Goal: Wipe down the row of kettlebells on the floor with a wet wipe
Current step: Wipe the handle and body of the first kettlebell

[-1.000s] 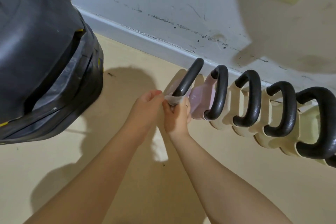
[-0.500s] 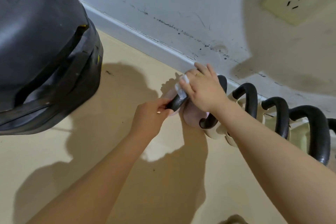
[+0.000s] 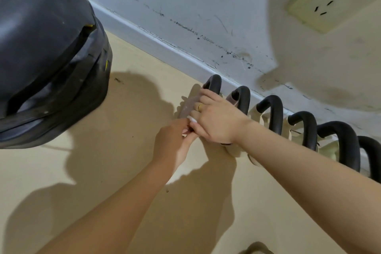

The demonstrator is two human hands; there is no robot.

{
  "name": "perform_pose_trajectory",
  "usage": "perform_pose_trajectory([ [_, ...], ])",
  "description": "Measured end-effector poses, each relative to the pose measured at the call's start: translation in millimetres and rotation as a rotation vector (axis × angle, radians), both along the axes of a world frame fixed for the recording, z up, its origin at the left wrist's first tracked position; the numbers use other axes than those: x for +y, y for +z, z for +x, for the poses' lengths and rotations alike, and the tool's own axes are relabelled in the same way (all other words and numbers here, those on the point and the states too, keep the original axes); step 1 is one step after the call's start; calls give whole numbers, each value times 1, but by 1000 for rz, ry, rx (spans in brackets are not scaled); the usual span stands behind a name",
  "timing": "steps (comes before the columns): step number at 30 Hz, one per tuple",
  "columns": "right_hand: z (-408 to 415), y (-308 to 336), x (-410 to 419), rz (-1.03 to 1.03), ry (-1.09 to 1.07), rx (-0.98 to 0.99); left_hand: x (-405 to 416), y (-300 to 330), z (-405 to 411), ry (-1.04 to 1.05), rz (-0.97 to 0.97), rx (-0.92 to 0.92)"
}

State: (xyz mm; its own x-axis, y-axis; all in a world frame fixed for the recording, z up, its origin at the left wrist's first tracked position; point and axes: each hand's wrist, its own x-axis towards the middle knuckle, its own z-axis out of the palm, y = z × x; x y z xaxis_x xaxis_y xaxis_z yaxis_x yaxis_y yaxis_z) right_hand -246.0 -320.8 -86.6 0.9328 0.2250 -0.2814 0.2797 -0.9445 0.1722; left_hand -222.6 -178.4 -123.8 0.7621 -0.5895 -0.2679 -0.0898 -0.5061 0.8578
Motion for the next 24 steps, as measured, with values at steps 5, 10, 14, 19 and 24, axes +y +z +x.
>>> perform_pose_trajectory([
  [5,5,14,6,-94,-139,28,-3,-5,1,-1,-40,113],
  [10,-22,-13,41,-336,-46,152,16,-13,29,193,-109,309],
  [14,-14,-16,32,-329,-81,-70,20,-15,39,249,-85,211],
  [19,-37,-20,41,-427,65,82,22,-11,35,238,-91,196],
  [24,-30,-8,12,-16,-271,-159,15,-1,30,228,-141,211],
])
